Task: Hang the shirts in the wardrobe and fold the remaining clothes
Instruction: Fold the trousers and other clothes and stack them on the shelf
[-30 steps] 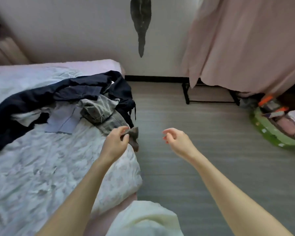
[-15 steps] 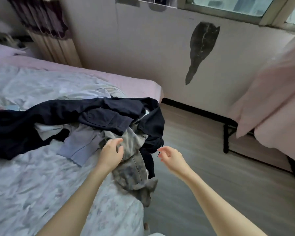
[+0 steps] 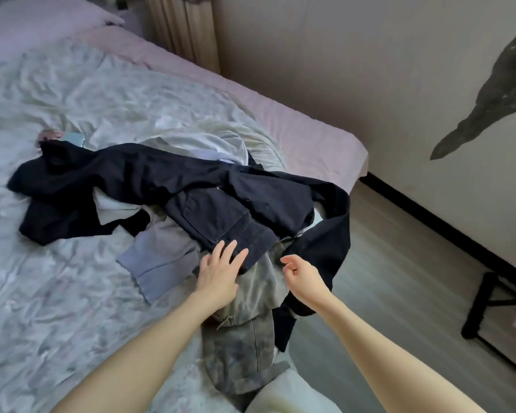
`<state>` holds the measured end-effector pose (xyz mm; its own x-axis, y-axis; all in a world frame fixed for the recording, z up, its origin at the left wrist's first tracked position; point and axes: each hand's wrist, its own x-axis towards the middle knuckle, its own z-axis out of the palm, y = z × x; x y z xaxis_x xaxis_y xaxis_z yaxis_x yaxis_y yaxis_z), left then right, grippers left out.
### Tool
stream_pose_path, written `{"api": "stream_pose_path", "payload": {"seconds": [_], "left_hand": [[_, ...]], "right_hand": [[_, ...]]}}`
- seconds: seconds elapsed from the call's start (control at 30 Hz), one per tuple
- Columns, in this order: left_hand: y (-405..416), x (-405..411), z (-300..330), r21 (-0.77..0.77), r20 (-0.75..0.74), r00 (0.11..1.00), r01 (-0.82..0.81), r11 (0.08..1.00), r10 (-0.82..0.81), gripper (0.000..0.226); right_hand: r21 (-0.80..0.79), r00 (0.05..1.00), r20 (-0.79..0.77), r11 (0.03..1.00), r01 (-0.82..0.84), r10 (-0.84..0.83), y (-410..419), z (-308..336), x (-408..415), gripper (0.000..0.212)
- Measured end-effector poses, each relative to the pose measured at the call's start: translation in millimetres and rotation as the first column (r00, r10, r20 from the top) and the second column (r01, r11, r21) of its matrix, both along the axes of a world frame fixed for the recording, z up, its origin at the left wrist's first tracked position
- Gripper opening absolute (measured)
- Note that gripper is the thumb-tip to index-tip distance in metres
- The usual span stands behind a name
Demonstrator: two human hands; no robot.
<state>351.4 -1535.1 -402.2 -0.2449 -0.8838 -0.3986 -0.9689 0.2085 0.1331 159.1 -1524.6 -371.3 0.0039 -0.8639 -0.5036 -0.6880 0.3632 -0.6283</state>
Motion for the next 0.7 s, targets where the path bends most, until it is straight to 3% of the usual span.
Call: {"api": "stream_pose_path", "payload": {"seconds": [0.1, 0.2, 0.33, 0.4, 0.43, 0.53, 0.6, 0.7], "left_hand": [[-32, -11, -19, 0.021, 0.153, 0.981, 0.119, 0.993, -0.12, 0.086], [-61, -8, -32, 0.059, 0.213, 0.955, 0.201, 0.978, -0.209, 0.078], [-86, 8, -36, 0.086, 0.071, 0.975, 0.203, 0.975, -0.209, 0.048], [-92, 8, -29, 0.03, -0.097, 0.993, 0.069, 0.997, -0.066, 0.035], [-96, 7, -24, 0.021, -0.203, 0.975, -0.083, 0.996, 0.086, 0.026], [-117, 2, 0, 0.105, -0.455, 0.755, -0.481, 0.871, 0.472, 0.016], [-130, 0, 20, 0.13, -0.573, 0.642, -0.544, 0.829, 0.51, 0.019], [-133, -4, 54, 0.128, -0.726, 0.525, -0.532, 0.837, 0.444, 0.017]], "right_hand": [[0.04, 0.999, -0.01, 0.998, -0.041, 0.042, -41, -23, -13, 0.039], [0.082, 0.993, -0.036, 0.99, -0.11, 0.114, -71, -45, -23, 0.04], [0.107, 0.962, -0.088, 0.962, -0.25, 0.259, -91, -66, -30, 0.047], [0.064, 0.947, -0.091, 0.951, -0.303, 0.308, -92, -66, -28, 0.058], [0.039, 0.944, -0.075, 0.947, -0.318, 0.32, -93, -66, -27, 0.064], [-0.051, 0.941, -0.004, 0.94, -0.337, 0.338, -101, -59, -17, 0.082], [-0.13, 0.952, -0.008, 0.944, -0.303, 0.305, -110, -49, -8, 0.088], [-0.305, 0.964, -0.172, 0.92, -0.246, 0.201, -123, -29, 1, 0.084]]}}
